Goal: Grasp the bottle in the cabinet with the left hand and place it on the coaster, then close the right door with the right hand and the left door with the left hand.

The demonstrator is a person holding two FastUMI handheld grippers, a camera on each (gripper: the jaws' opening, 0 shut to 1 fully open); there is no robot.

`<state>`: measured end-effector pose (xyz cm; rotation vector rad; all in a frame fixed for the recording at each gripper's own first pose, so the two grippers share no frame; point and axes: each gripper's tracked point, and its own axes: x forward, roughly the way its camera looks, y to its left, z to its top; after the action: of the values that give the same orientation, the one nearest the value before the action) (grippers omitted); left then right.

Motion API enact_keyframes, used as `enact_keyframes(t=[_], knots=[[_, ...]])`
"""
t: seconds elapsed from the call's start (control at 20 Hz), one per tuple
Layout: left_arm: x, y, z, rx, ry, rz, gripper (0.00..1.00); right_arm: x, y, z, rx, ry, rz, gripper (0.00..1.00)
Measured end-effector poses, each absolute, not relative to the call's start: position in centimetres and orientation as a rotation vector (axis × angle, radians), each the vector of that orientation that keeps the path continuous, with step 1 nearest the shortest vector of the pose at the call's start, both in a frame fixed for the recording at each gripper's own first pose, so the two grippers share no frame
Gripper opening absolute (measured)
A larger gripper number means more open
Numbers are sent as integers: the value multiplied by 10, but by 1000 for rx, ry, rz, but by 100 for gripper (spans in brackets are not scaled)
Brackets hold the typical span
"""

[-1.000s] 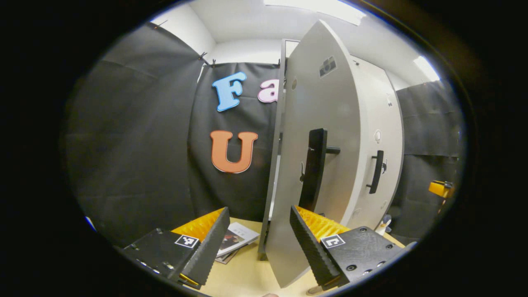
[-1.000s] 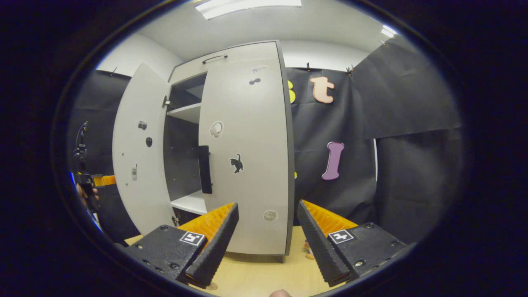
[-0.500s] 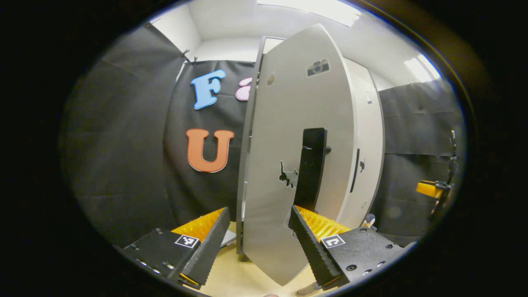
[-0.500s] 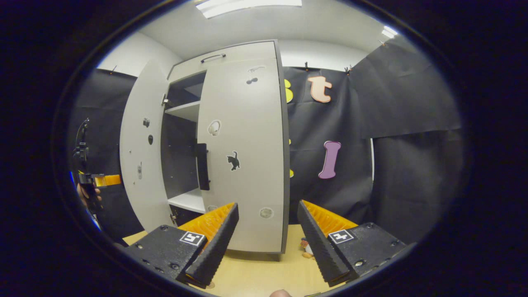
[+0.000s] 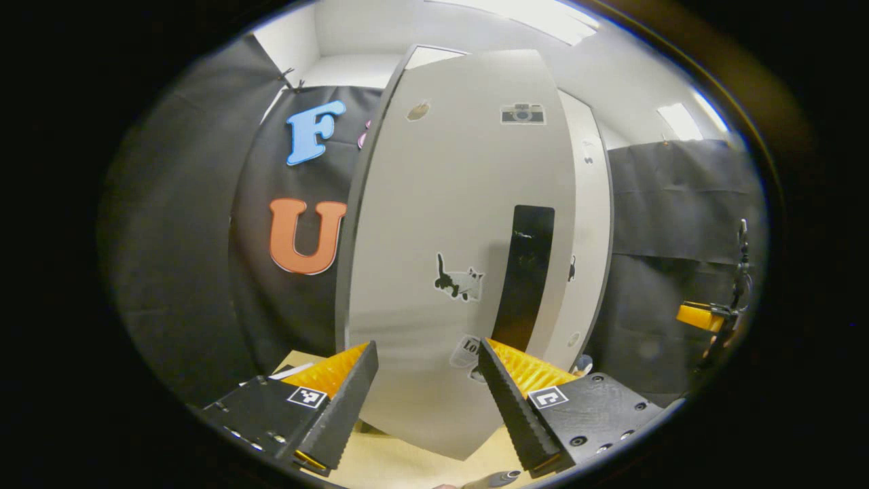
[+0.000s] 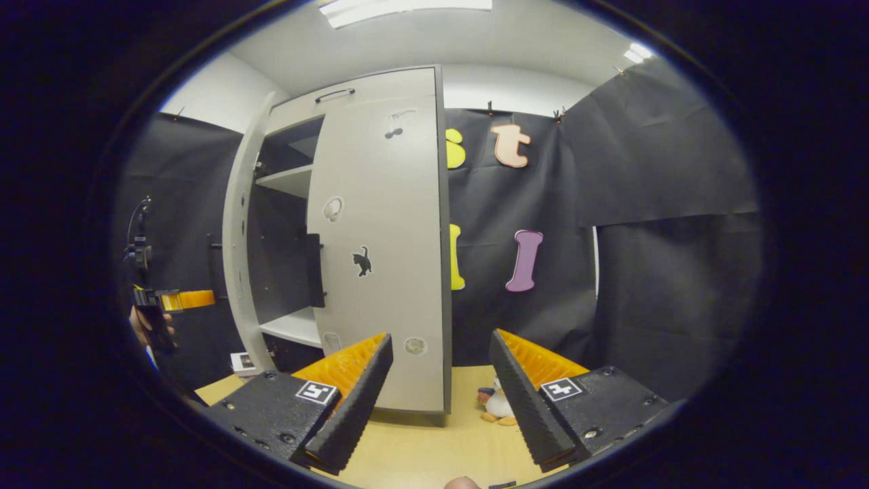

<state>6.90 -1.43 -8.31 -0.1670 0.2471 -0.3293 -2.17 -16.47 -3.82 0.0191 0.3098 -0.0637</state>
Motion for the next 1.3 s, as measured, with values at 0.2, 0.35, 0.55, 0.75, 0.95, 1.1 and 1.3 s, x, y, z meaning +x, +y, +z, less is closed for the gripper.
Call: enact_keyframes(t=[0.2,0.35,0.55,0.75,0.95,1.1,1.3], knots=[[70,-29,-91,-99,266,-352,100,-20,-171,-37,11,310,-76,94],[68,-31,-87,-71,256,-349,100,-11,-169,-33,15,295,-71,94],[61,-33,-86,-112,253,-344,94,-5,-160,-24,20,267,-54,94],[55,-20,-70,-100,226,-295,87,2,-155,-10,24,228,-55,94],[51,-8,-49,-74,177,-248,100,6,-152,6,32,182,-65,94],[47,3,-34,-69,173,-211,100,10,-144,18,25,162,-59,94],[42,16,-4,-48,109,-159,100,15,-124,38,18,114,-16,94]])
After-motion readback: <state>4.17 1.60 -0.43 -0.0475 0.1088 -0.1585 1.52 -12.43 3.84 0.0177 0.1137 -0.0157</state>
